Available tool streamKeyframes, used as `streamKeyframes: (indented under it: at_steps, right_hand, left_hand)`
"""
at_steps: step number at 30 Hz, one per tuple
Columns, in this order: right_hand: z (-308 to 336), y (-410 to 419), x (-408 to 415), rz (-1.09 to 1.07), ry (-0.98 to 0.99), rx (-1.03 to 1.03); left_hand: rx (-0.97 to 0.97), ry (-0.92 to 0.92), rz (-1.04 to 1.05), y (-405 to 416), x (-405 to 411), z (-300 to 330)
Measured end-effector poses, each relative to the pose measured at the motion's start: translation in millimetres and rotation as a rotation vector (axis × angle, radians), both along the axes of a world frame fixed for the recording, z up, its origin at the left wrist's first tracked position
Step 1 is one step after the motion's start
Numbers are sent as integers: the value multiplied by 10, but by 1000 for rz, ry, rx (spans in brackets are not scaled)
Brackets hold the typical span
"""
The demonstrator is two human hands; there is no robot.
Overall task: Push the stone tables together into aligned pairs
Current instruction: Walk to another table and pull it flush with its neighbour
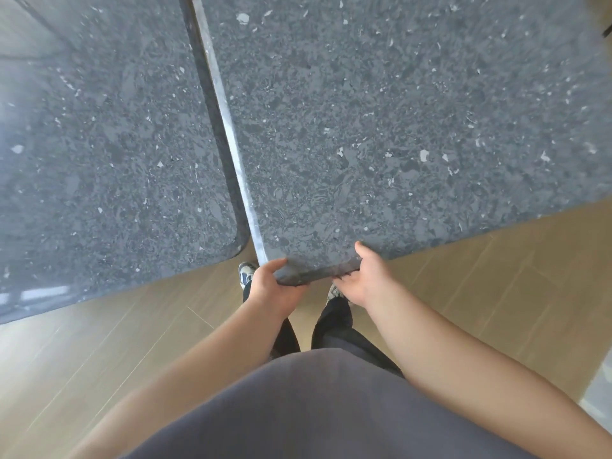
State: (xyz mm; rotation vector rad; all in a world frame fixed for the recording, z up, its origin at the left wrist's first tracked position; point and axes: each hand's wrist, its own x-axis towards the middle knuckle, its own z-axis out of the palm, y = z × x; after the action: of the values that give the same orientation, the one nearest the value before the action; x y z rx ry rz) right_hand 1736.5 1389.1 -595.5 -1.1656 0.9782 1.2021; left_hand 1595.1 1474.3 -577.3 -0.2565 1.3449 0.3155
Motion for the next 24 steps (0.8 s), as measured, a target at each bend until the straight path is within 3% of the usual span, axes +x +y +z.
streamKeyframes:
  at_steps: [4,12,15,24]
  right_hand:
    - [161,-97,131,168,31,-7]
    - [793,-239,186,439,-90,74]
    - [1075,-315,215,435,-153,197]
    - [2182,-1080,278,265,-253,493]
  left_hand:
    - [55,64,88,-136,26,134]
    - [287,88,207,-574,-162,689]
    - [380,80,196,-656,-255,938]
    - [705,-212,167,-1185,-418,1900]
